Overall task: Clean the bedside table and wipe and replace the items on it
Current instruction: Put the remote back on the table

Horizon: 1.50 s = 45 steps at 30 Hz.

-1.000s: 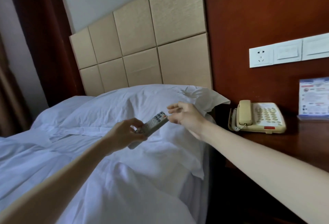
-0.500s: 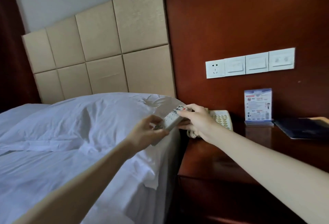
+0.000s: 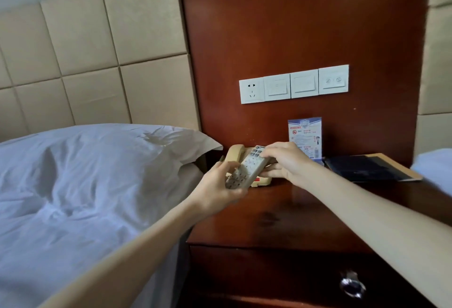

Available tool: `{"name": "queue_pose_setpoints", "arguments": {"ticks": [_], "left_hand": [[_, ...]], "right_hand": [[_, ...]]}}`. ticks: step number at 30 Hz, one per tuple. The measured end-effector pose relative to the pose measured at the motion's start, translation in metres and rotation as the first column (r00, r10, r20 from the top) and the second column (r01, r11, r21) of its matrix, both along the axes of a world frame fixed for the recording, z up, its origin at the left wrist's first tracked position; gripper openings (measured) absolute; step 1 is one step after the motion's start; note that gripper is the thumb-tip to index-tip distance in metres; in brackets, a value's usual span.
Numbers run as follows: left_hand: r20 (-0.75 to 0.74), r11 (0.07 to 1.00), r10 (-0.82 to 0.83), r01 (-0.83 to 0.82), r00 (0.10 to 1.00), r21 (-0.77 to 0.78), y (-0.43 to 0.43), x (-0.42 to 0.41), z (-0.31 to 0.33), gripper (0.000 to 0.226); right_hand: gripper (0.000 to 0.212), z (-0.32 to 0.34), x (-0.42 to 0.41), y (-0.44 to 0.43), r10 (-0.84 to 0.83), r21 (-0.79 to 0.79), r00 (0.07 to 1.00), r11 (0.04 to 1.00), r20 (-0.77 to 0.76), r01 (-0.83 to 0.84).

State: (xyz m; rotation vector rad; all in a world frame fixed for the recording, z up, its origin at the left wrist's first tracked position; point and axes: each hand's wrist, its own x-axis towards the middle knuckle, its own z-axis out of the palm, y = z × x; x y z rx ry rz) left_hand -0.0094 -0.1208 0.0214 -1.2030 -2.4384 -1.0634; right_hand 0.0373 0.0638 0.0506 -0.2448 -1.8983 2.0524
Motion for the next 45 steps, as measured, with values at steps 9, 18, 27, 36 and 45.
{"name": "queue_pose_setpoints", "arguments": {"ticks": [9,18,27,36,45], "left_hand": [[0.035,0.976,-0.146,0.15,0.989,-0.157,0.07,0.008,-0.03,0.088],[0.048,0.974,-0.135,0.141,0.99,-0.176,0.103,-0.01,-0.054,0.079],[-0.11,0.976,-0.054,0.029,0.992,-0.215,0.112,-0.032,-0.06,0.07],[-0.321,0.954,0.046,-0.137,0.946,-0.268,0.13,-0.051,-0.06,0.063],[-0.392,0.948,0.096,-0.205,0.915,-0.245,0.145,-0.068,-0.06,0.045]], "right_hand": [[0.01,-0.025,0.014,0.07,-0.161,0.024,0.985,0.987,0.059,0.16],[0.006,-0.053,-0.007,0.102,-0.21,0.063,0.968,0.977,0.135,0.203],[0.007,-0.07,-0.048,0.107,-0.284,0.079,0.95,0.958,0.128,0.275],[0.042,-0.076,-0.074,0.112,-0.262,0.23,0.95,0.948,0.169,0.22],[0.029,-0.081,-0.076,0.118,-0.302,0.269,0.945,0.927,0.123,0.261]]}}
